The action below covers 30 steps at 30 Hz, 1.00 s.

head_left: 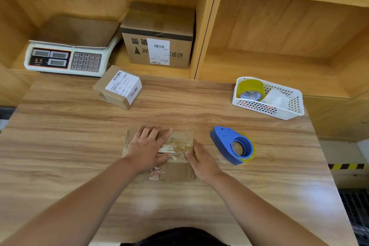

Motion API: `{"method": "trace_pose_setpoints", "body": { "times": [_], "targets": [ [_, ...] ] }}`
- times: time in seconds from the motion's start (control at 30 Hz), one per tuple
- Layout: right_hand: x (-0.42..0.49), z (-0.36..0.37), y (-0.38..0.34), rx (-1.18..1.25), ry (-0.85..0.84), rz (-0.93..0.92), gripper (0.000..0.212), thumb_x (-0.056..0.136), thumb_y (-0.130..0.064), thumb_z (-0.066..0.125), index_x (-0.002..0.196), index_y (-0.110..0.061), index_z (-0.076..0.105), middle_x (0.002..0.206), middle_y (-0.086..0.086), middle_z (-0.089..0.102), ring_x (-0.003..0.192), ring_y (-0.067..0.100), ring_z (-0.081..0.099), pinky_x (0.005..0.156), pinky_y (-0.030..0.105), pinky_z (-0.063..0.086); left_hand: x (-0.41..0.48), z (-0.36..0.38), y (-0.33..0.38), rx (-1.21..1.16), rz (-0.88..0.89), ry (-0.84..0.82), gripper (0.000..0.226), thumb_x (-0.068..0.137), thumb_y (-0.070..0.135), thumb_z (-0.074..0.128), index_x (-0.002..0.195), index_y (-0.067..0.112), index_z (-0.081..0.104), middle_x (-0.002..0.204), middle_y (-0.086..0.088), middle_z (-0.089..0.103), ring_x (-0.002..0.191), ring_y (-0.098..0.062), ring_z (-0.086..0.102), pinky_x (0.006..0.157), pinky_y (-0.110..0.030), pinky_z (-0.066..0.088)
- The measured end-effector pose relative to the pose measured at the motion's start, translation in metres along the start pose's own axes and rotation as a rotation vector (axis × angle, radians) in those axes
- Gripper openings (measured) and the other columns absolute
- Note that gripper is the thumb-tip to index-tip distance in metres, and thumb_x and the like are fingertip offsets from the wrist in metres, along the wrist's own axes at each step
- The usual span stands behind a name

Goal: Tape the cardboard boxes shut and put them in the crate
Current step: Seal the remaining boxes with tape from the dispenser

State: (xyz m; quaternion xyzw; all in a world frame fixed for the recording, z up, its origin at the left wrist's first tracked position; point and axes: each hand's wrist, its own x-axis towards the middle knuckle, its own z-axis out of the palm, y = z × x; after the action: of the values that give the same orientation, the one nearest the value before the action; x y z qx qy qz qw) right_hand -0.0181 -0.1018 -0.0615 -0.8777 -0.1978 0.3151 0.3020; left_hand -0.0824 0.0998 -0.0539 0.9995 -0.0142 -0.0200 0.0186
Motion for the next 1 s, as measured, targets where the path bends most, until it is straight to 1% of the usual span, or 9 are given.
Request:
{"method": "trace_pose_setpoints", "body": {
  "times": [0.13, 0.23, 0.33, 0.43, 0.53, 0.6, 0.7, 0.8, 1.0],
  "targets": [
    [-0.008, -0.012, 0.013, -0.042, 0.097, -0.093, 0.061, 0.099, -0.037, 0.042, 0.151, -0.012, 0.020, 0.149, 0.005, 0.034, 0.134, 0.020, 0.037, 0.109, 0.031, 0.031, 0.005, 0.000, 0.016, -0.023, -0.023, -0.032, 0.077, 0.072, 0.066, 0.041, 0.136, 0.024, 0.049, 0.116, -0.007, 0.058, 0.103, -0.027, 0.051, 0.098, -0.044, 0.041],
    [-0.017, -0.030, 0.027, -0.045, 0.285, -0.182, 0.048, 0.097, -0.019, 0.049, 0.143, -0.013, 0.037, 0.139, 0.004, 0.045, 0.122, 0.020, 0.049, 0.100, 0.027, 0.037, 0.011, -0.004, 0.031, -0.050, -0.040, -0.004, 0.076, 0.066, 0.065, 0.046, 0.132, 0.025, 0.048, 0.112, -0.003, 0.057, 0.101, -0.023, 0.047, 0.092, -0.042, 0.046],
    [-0.017, -0.048, 0.050, -0.112, 0.470, -0.215, 0.043, 0.087, -0.007, 0.055, 0.130, -0.010, 0.052, 0.124, 0.007, 0.055, 0.110, 0.026, 0.055, 0.094, 0.035, 0.045, 0.014, -0.004, 0.037, -0.061, -0.061, 0.014, 0.077, 0.063, 0.064, 0.049, 0.130, 0.026, 0.048, 0.110, -0.002, 0.057, 0.100, -0.024, 0.048, 0.090, -0.042, 0.048],
    [-0.012, -0.061, 0.069, -0.326, 0.571, -0.150, 0.049, 0.065, -0.002, 0.076, 0.110, 0.001, 0.059, 0.104, 0.016, 0.063, 0.092, 0.039, 0.061, 0.079, 0.045, 0.052, 0.015, -0.005, 0.038, -0.125, -0.093, -0.055, 0.082, 0.065, 0.064, 0.044, 0.138, 0.028, 0.043, 0.121, -0.002, 0.050, 0.110, -0.025, 0.043, 0.100, -0.042, 0.038],
    [-0.009, -0.067, 0.076, -0.449, 0.539, -0.066, 0.060, 0.044, -0.012, 0.090, 0.096, 0.000, 0.061, 0.089, 0.016, 0.064, 0.081, 0.037, 0.064, 0.069, 0.044, 0.053, 0.018, -0.014, 0.041, -0.218, -0.146, -0.161, 0.091, 0.063, 0.067, 0.030, 0.147, 0.032, 0.028, 0.133, 0.000, 0.037, 0.124, -0.023, 0.028, 0.109, -0.038, 0.022],
    [-0.010, -0.066, 0.080, -0.482, 0.507, -0.029, 0.060, 0.041, -0.017, 0.092, 0.090, -0.002, 0.062, 0.085, 0.014, 0.064, 0.076, 0.035, 0.064, 0.069, 0.043, 0.053, 0.020, -0.020, 0.044, -0.232, -0.177, -0.196, 0.095, 0.061, 0.069, 0.025, 0.149, 0.033, 0.022, 0.136, 0.002, 0.032, 0.127, -0.020, 0.024, 0.111, -0.035, 0.017],
    [-0.011, -0.068, 0.082, -0.485, 0.448, 0.065, 0.052, 0.058, -0.023, 0.085, 0.099, -0.005, 0.059, 0.095, 0.011, 0.064, 0.090, 0.033, 0.063, 0.082, 0.042, 0.046, 0.016, -0.025, 0.052, -0.225, -0.226, -0.178, 0.098, 0.063, 0.072, 0.022, 0.150, 0.028, 0.018, 0.141, 0.003, 0.029, 0.131, -0.018, 0.021, 0.114, -0.034, 0.012],
    [-0.011, -0.074, 0.085, -0.552, 0.386, 0.091, 0.041, 0.082, -0.032, 0.067, 0.114, -0.012, 0.050, 0.109, 0.002, 0.063, 0.105, 0.023, 0.059, 0.093, 0.033, 0.035, 0.008, -0.024, 0.067, -0.271, -0.280, -0.030, 0.095, 0.068, 0.070, 0.028, 0.149, 0.020, 0.025, 0.141, -0.001, 0.035, 0.134, -0.020, 0.023, 0.117, -0.036, 0.004],
    [-0.019, -0.083, 0.080, -0.503, 0.464, 0.079, 0.035, 0.087, -0.023, 0.062, 0.118, -0.011, 0.050, 0.101, 0.006, 0.068, 0.095, 0.029, 0.061, 0.091, 0.033, 0.034, 0.001, -0.028, 0.093, -0.290, -0.294, 0.088, 0.092, 0.072, 0.067, 0.034, 0.146, 0.014, 0.030, 0.140, -0.002, 0.037, 0.133, -0.018, 0.018, 0.117, -0.034, -0.006]
  ]
}}
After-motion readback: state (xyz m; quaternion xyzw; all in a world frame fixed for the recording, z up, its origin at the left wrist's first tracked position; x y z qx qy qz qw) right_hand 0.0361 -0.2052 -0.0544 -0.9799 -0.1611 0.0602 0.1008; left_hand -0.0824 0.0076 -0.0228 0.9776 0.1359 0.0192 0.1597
